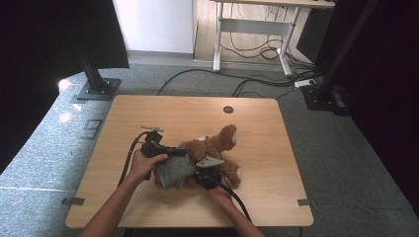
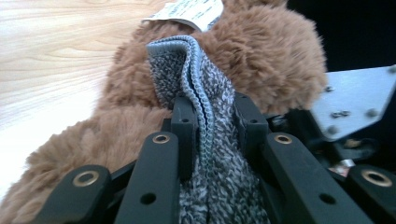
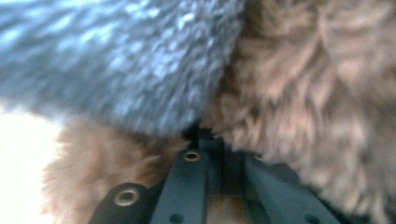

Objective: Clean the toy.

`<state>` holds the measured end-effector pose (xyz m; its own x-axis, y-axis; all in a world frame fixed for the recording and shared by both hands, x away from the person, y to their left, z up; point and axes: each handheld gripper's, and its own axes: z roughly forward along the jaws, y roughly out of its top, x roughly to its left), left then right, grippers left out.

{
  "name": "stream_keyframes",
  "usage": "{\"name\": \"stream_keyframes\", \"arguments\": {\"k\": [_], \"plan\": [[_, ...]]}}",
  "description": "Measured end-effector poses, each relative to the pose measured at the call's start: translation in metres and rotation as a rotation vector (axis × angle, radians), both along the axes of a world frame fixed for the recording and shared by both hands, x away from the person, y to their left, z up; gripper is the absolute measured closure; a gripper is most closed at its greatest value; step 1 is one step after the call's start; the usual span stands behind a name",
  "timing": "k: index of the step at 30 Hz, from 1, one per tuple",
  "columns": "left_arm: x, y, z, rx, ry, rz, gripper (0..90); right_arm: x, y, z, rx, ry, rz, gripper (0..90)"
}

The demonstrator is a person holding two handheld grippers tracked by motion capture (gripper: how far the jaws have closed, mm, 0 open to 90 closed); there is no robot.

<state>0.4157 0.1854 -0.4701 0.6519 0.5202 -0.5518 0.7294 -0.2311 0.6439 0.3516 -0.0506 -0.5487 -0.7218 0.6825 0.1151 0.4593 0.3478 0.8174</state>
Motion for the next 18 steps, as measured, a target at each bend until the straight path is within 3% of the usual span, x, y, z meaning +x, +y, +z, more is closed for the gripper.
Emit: {"name": "stream_keyframes", "arguments": {"k": [5,9,13,16,18], "plan": [[-0.003,0.008,-0.008,-0.045,0.020,0.006,73.9,-0.013,-0.020,0.019,0.044,-0.036,0.044,69.0],[-0.007,0.005,-0.007,-0.042,0.011,-0.004,74.0,-0.020,-0.040,0.040,0.109,-0.071,0.025,57.1],[-0.012,0.000,-0.006,-0.021,-0.007,-0.014,74.0,-0.013,-0.053,0.064,0.189,-0.087,-0.006,48.3],[-0.015,0.000,-0.007,-0.025,-0.009,-0.013,74.1,-0.004,-0.052,0.079,0.213,-0.108,-0.008,43.5],[-0.016,0.000,-0.008,-0.031,-0.012,-0.012,74.1,0.003,-0.048,0.086,0.222,-0.097,0.007,41.9]]}}
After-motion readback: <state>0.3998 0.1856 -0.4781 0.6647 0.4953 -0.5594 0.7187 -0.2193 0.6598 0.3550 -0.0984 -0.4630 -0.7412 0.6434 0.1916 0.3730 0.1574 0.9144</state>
